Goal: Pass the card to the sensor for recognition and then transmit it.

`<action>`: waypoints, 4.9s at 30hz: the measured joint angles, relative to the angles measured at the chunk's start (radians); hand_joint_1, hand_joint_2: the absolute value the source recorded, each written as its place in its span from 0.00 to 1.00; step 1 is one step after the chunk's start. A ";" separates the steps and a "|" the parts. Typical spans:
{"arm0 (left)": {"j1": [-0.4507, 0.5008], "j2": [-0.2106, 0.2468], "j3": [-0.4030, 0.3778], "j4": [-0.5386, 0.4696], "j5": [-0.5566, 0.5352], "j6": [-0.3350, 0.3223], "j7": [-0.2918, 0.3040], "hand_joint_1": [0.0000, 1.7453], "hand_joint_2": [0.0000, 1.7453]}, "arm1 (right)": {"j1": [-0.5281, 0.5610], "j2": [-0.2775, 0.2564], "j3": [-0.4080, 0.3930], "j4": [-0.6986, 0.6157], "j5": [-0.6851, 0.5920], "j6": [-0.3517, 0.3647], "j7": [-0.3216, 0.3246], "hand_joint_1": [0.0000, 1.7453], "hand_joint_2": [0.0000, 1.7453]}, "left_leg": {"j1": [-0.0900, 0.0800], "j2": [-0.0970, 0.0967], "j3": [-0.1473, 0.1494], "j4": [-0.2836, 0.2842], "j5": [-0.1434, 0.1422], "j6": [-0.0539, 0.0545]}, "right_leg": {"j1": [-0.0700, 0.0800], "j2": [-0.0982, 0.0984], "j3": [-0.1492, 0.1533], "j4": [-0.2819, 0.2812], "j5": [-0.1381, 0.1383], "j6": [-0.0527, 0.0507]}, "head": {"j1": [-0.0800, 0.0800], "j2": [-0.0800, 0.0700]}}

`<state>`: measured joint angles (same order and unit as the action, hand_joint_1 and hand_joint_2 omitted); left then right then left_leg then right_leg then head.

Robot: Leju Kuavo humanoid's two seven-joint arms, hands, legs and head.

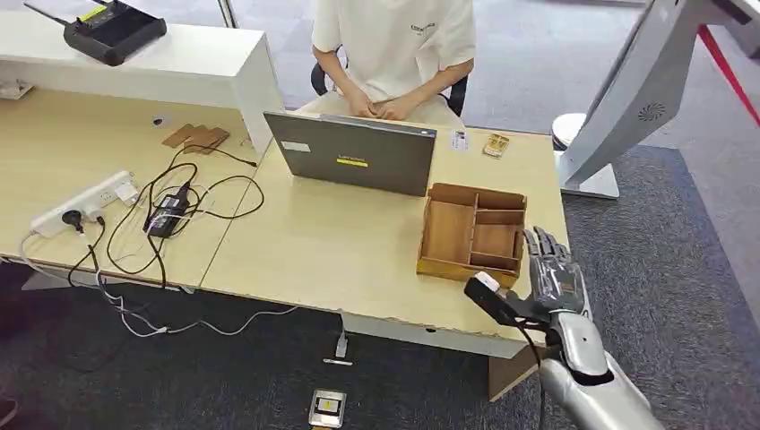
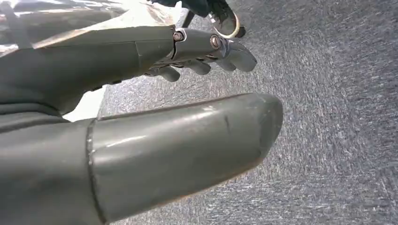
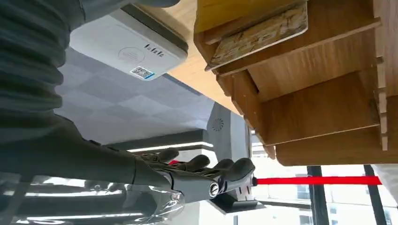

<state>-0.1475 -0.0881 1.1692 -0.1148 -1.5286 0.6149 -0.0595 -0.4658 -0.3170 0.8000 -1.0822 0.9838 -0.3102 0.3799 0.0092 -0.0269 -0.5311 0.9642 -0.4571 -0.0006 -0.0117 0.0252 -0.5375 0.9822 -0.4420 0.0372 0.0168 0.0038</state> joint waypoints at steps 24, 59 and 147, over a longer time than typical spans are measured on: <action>-0.001 0.000 -0.017 0.000 0.000 0.000 -0.005 0.00 0.00 | -0.054 0.065 -0.006 0.136 -0.010 -0.035 -0.061 0.00 1.00 | 0.000 0.000 0.000 0.000 0.000 0.000 | 0.000 0.000 0.000 0.000 0.000 0.000 | 0.000 0.000; -0.001 0.000 -0.042 0.000 0.000 0.002 -0.005 0.00 0.00 | -0.072 0.083 -0.007 0.198 -0.045 -0.032 -0.076 0.76 1.00 | 0.000 0.000 0.000 0.000 0.000 0.000 | 0.000 0.000 0.000 0.000 0.000 0.000 | 0.000 0.000; 0.001 0.000 -0.073 0.000 0.000 0.006 -0.019 0.00 0.00 | -0.038 0.088 0.072 -0.095 -0.081 0.088 -0.122 0.00 1.00 | 0.000 0.000 0.001 0.000 0.000 0.000 | 0.000 0.000 0.001 0.000 0.000 0.000 | 0.000 0.000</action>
<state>-0.1461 -0.0881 1.0964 -0.1148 -1.5286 0.6210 -0.0790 -0.5035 -0.2285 0.8721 -1.1772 0.9030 -0.2220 0.2575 0.0094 -0.0267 -0.5300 0.9640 -0.4569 -0.0008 -0.0113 0.0253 -0.5364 0.9823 -0.4418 0.0368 0.0168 0.0038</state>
